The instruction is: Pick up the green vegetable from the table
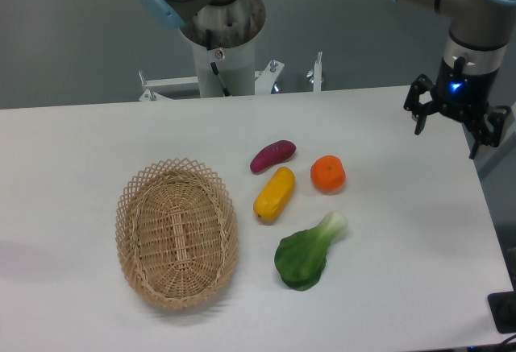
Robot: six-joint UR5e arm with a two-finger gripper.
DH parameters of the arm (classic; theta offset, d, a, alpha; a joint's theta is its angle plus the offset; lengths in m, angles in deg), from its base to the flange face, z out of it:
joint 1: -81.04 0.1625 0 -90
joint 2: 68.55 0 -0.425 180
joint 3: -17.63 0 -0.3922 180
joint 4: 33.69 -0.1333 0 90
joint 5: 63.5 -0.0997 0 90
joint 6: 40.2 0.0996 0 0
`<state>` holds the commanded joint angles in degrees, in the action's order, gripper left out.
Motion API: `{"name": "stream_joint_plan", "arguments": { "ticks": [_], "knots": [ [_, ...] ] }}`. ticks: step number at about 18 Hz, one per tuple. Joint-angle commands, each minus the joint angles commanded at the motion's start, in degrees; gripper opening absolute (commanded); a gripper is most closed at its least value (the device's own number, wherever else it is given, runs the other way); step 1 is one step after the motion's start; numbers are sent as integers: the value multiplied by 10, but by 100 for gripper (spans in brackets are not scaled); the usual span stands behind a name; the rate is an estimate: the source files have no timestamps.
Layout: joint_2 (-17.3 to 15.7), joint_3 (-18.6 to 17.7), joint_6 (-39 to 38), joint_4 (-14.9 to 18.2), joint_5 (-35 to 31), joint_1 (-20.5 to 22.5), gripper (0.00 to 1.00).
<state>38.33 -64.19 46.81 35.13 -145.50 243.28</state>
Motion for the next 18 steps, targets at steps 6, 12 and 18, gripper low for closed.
{"name": "stream_joint_plan", "arguments": {
  "ticks": [6,12,18],
  "knots": [
    [5,-1,-7,-3,-1,-6,100],
    [25,-9,-68,-41,-4,-41,100],
    [61,-44,-200,-105,-5,-85,100]
  ]
}}
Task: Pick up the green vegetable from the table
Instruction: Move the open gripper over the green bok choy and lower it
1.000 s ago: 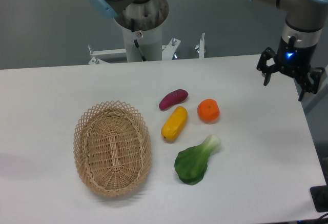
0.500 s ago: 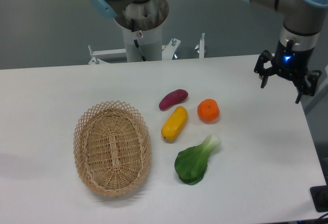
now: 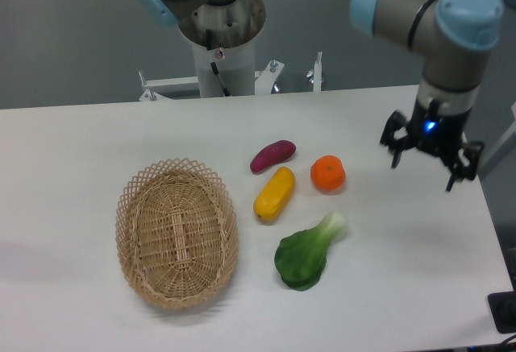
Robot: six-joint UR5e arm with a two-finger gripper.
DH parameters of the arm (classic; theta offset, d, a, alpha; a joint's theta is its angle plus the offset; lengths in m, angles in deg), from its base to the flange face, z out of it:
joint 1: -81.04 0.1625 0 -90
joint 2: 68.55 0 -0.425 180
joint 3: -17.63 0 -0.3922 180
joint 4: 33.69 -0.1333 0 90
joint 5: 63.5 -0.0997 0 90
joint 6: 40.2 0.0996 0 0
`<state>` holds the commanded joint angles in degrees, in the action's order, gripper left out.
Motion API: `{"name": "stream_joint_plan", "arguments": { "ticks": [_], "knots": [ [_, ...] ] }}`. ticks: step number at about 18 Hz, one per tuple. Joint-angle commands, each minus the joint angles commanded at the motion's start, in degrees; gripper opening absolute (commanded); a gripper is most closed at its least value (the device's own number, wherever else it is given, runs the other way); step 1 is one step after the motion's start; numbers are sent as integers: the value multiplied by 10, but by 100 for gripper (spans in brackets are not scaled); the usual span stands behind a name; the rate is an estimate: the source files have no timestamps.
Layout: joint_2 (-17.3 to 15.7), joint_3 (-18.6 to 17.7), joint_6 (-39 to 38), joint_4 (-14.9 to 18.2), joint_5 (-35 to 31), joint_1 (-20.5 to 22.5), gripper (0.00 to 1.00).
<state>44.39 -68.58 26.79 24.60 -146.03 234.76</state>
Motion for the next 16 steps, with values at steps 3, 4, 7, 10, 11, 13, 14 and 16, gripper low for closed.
{"name": "stream_joint_plan", "arguments": {
  "ticks": [3,4,7,10,11,13,14,16],
  "knots": [
    [8,-41,-3,-72,-2,-15,100],
    [12,-54,1,-88,-2,-16,100],
    [14,-70,18,-92,-3,-17,100],
    [11,-100,77,-92,-5,-18,100],
    [14,-110,87,-92,-6,-23,100],
    [20,-119,91,-94,-11,-32,100],
    [27,-118,91,-94,-19,-38,100],
    [41,-122,90,-100,-35,-54,100]
  ]
}}
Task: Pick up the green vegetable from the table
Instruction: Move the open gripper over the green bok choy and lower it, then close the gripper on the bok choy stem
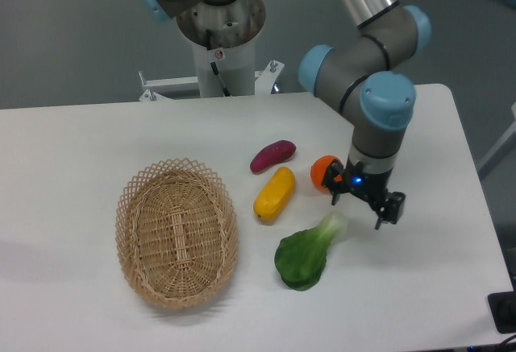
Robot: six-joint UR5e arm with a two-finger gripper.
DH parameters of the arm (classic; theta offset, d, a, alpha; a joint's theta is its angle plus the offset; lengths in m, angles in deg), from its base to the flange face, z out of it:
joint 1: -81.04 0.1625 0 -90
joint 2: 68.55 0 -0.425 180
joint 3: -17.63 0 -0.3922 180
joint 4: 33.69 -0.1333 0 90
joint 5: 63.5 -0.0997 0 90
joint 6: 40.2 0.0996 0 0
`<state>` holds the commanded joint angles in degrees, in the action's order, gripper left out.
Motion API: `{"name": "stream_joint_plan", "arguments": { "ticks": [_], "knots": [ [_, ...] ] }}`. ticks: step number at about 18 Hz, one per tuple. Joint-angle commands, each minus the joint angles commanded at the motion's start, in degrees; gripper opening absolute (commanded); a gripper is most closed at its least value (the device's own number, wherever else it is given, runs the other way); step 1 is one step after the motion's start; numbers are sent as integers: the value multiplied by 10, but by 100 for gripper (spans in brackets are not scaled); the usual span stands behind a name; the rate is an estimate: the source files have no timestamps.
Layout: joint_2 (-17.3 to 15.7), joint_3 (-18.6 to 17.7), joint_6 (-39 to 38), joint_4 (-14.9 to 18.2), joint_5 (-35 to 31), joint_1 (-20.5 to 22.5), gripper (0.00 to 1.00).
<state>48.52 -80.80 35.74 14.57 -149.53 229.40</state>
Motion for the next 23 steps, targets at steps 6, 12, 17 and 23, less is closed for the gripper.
{"name": "stream_joint_plan", "arguments": {
  "ticks": [6,12,17,23],
  "knots": [
    [8,-16,0,-5,-10,-3,100],
    [21,-22,-6,-38,-10,-6,100],
    [24,-33,-4,-73,-11,-11,75],
    [21,-27,-3,-74,-11,-11,37]
  ]
}}
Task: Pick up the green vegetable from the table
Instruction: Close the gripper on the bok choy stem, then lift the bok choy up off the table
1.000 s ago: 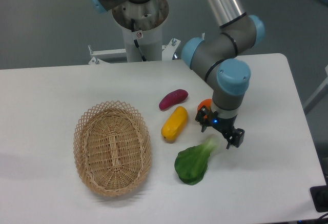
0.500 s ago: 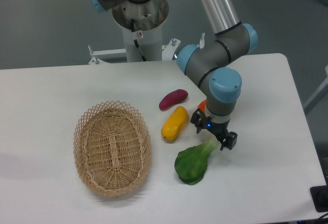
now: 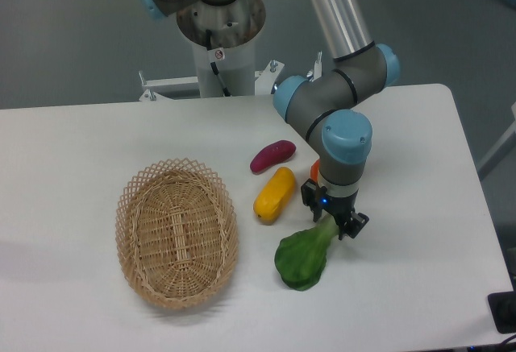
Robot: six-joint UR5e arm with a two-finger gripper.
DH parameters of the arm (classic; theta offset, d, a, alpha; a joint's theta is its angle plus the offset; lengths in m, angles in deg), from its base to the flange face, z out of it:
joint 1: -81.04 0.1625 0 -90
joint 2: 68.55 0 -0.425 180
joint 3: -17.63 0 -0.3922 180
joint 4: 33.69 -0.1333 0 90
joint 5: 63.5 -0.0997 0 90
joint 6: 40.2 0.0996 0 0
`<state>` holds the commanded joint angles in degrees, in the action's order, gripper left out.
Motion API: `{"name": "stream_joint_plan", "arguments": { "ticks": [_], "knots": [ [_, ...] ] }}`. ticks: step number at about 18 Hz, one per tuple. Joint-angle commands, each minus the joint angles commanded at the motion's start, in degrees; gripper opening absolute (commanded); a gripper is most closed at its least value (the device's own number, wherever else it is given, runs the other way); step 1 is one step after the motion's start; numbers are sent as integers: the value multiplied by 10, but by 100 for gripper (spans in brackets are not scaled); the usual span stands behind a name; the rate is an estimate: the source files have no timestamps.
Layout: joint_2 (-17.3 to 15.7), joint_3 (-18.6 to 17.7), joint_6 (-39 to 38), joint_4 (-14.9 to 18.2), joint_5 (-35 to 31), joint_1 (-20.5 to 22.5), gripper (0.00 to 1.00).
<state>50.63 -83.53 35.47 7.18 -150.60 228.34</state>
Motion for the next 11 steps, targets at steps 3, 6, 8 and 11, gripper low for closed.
{"name": "stream_joint_plan", "arguments": {
  "ticks": [3,6,8,11],
  "knots": [
    [0,10,-2,1,2,1,32],
    [-7,14,0,1,5,6,31],
    [-14,18,3,0,6,8,31],
    [-34,35,-3,1,37,20,31]
  ]
}}
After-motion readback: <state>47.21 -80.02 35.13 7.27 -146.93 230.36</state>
